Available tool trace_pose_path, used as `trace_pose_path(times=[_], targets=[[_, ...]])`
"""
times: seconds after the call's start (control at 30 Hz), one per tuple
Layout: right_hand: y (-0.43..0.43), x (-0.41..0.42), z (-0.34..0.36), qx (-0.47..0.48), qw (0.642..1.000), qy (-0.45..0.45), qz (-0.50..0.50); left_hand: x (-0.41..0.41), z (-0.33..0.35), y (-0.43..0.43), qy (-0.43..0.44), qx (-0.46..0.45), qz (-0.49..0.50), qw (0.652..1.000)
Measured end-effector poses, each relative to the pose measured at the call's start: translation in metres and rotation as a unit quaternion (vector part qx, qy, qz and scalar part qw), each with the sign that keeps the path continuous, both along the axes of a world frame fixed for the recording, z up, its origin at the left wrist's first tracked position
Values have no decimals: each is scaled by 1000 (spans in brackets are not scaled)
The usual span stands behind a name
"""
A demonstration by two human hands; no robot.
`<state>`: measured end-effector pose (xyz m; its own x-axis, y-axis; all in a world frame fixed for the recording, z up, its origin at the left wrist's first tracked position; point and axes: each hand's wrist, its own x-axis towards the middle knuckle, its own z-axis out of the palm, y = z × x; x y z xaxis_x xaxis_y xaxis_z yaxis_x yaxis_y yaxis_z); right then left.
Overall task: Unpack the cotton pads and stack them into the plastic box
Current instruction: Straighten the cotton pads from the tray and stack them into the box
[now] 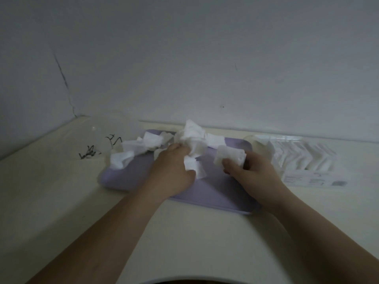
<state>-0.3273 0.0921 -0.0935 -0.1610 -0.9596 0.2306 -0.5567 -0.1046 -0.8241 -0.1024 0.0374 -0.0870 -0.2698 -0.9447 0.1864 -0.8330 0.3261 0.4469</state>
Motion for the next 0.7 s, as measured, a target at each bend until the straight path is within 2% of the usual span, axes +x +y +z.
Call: trace_pose_path(times=[0.2, 0.27, 0.37, 0.43, 0.5, 0.53, 0.6, 0.7], targets=[[-1, -1, 1, -27, 997, -74, 21, -30, -2, -14, 2, -36, -81, 996], [1, -2, 1, -34, 995, -91, 26, -37, -5, -9, 56, -88, -75, 992], [-1, -4, -2, -39, 995, -89, 13, -40, -6, -7, 185, -151, -36, 971], [-2, -6, -2, -39, 996, -81, -1, -35, 3, 2, 288, -96, -30, 952], [-4, -7, -4, -44, 996, -72, -3, -32, 9, 8, 396, -2, -47, 917], [-4, -7, -4, -44, 996, -75, 0, -31, 11, 11, 422, 11, -50, 905], [-2, -6, -3, -44, 993, -106, 9, -31, 14, 14, 432, 6, -56, 900], [-1, -6, -2, -41, 989, -136, 34, -31, 16, 18, 440, 104, -132, 882]])
